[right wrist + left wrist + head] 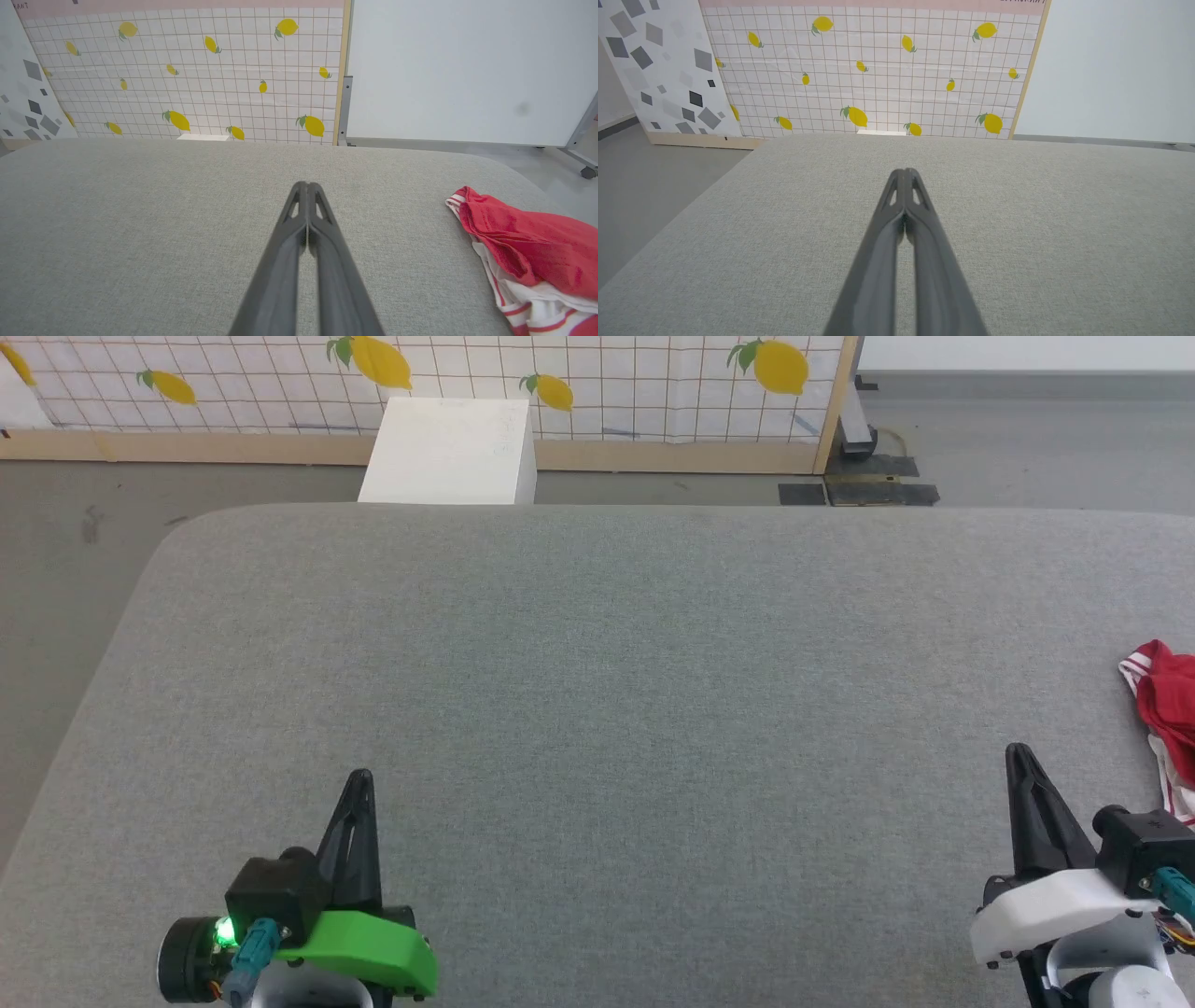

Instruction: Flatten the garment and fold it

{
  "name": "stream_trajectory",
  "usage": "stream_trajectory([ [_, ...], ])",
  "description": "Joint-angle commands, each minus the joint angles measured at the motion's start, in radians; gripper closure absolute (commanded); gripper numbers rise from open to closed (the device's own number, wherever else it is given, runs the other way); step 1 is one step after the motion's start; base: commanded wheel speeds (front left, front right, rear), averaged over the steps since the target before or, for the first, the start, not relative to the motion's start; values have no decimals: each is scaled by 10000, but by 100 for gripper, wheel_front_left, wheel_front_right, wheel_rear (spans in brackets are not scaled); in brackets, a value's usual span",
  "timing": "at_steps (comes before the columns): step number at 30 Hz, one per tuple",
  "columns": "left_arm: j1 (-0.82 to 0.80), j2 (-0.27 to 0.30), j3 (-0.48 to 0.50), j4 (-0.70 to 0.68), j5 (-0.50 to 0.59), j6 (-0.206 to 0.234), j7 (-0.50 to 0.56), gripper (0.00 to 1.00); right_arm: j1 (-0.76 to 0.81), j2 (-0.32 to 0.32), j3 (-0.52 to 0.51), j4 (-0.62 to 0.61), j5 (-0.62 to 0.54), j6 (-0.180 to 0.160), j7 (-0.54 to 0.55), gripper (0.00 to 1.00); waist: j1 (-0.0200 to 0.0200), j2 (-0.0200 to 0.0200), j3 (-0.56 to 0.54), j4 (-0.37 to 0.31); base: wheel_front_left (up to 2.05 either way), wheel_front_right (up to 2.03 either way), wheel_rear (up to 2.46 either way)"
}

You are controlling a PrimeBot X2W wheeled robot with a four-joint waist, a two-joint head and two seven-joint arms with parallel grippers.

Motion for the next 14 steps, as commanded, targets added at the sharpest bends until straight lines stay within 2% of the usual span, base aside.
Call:
stream_trajectory([
  [1,-165,-53,79,32,140,-39,67,100,61,6,82,-88,-55,-7,51,100,1,0,-7,3,0,0,0],
  [14,-222,-128,237,73,378,-108,331,100,77,8,335,-265,-91,-8,264,100,1,0,-65,29,0,0,0],
])
